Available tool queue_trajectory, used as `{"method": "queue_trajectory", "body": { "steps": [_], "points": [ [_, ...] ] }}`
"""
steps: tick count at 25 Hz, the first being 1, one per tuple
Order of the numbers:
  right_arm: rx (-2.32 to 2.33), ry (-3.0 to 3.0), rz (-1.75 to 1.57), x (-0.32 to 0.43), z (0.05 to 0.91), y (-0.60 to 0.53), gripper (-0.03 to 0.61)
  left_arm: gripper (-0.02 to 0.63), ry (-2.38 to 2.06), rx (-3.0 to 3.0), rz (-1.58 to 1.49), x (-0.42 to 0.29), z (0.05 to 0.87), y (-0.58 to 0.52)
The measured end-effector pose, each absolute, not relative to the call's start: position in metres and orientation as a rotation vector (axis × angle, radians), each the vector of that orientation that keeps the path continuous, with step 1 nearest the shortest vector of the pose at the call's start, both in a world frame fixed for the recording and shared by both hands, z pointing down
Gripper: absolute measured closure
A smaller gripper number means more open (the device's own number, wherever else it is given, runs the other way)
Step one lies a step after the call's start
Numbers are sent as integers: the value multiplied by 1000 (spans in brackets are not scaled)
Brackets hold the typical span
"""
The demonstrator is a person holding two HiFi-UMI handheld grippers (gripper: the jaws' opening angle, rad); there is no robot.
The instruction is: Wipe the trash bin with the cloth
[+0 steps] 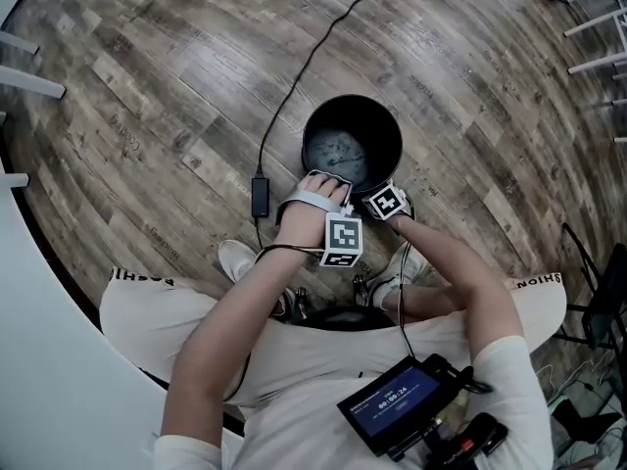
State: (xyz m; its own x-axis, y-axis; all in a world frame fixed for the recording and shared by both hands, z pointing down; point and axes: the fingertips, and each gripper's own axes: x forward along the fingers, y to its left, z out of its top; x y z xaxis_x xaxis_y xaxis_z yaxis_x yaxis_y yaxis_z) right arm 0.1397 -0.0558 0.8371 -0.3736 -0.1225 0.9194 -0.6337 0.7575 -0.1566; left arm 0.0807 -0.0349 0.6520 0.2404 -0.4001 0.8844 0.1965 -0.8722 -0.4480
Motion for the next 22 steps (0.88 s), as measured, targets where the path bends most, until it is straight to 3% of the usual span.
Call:
{"method": "queue_trajectory", "body": {
  "steps": [10,22],
  "points": [
    [619,-1860,750,147,837,-54,479,511,221,-2068,-1658,82,653,-36],
    [537,-1983,811,144,701,-33,479,442,291,-2100,-1730,57,653,-45]
  ]
}}
